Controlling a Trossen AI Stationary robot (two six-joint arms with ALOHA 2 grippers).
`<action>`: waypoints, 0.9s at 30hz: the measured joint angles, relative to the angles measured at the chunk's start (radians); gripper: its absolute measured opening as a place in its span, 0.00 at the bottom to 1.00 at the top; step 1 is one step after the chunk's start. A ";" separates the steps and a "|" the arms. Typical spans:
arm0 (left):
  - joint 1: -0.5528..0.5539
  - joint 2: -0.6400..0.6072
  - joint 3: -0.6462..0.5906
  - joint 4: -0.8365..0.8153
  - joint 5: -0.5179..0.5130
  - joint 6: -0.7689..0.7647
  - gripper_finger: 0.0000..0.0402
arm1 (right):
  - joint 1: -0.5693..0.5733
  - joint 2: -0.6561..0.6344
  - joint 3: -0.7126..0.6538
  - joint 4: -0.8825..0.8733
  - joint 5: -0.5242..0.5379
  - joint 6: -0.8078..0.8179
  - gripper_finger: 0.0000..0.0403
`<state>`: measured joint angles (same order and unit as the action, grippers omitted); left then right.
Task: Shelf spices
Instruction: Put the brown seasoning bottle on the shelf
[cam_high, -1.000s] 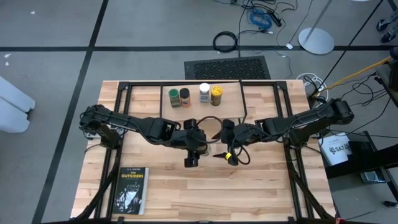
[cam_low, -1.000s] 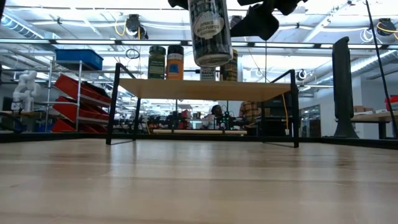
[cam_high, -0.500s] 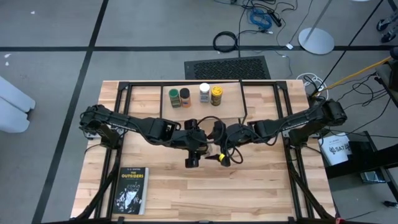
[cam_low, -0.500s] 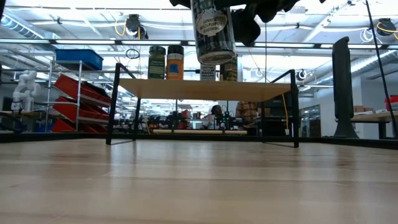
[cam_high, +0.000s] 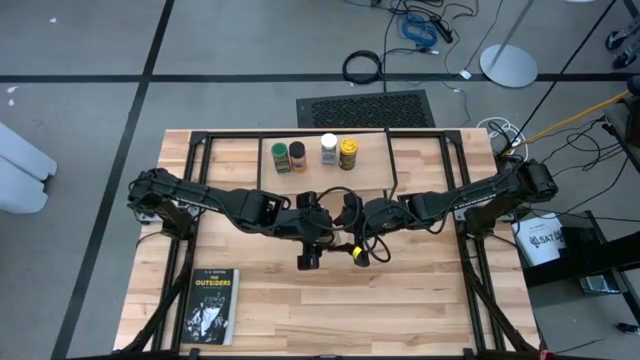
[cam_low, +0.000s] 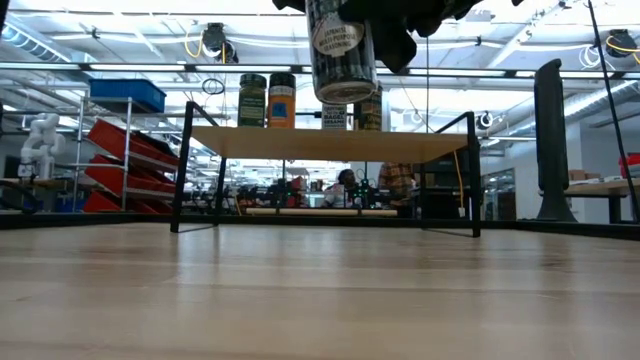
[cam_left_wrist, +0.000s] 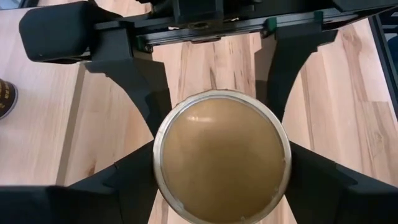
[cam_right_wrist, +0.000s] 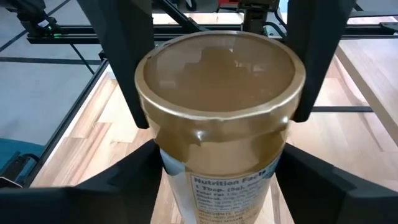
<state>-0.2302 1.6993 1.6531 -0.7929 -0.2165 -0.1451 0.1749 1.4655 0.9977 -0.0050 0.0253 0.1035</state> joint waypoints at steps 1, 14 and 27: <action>0.000 0.000 0.000 0.000 0.000 0.000 0.72 | 0.000 0.000 0.000 0.000 -0.001 0.000 0.65; 0.000 0.000 -0.002 0.016 -0.014 -0.004 0.72 | 0.000 0.000 0.000 0.002 -0.006 -0.011 0.65; -0.008 -0.001 -0.001 0.023 0.004 -0.005 0.72 | 0.002 0.001 0.000 0.029 -0.009 -0.006 0.71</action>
<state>-0.2379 1.6981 1.6520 -0.7694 -0.2124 -0.1496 0.1768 1.4662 0.9977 0.0243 0.0166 0.0975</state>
